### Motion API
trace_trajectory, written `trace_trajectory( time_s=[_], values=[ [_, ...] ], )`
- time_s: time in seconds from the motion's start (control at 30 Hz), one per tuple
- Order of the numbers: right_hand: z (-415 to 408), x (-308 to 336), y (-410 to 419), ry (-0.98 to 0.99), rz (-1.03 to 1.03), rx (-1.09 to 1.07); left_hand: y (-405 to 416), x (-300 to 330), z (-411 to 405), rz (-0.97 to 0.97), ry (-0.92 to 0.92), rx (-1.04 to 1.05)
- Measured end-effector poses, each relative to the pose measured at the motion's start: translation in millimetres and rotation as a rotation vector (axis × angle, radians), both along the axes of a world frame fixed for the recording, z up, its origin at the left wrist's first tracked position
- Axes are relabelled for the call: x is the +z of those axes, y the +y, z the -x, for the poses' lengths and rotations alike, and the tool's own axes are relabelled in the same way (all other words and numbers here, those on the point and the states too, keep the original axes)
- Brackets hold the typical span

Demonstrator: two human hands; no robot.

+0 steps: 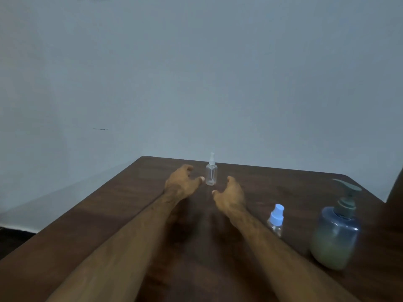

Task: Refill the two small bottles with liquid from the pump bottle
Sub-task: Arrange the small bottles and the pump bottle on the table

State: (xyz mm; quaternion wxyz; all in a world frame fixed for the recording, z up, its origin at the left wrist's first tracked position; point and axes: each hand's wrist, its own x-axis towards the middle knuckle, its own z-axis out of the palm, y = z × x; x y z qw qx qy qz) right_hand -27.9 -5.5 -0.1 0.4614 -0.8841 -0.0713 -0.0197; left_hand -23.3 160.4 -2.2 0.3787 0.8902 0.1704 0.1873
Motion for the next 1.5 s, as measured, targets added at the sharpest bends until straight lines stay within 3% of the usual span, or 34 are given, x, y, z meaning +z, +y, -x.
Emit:
trace_trajectory(
  time_s=[0.2,0.4,1.0,1.5],
  values=[
    [-38,-16,22,0.025,0.056,-0.052,-10,-6,-63,0.083,0.049,-0.144],
    [-34,-16,20,-0.016,0.045,-0.091,-20,-18,-75,0.039,-0.054,-0.119],
    [146,-6,-80,-0.208,-0.022,0.026,-70,-6,137,0.024,-0.005,-0.172],
    [148,-13,-207,-0.188,-0.136,-0.186,-120,-12,150,0.052,-0.068,-0.230]
  ],
)
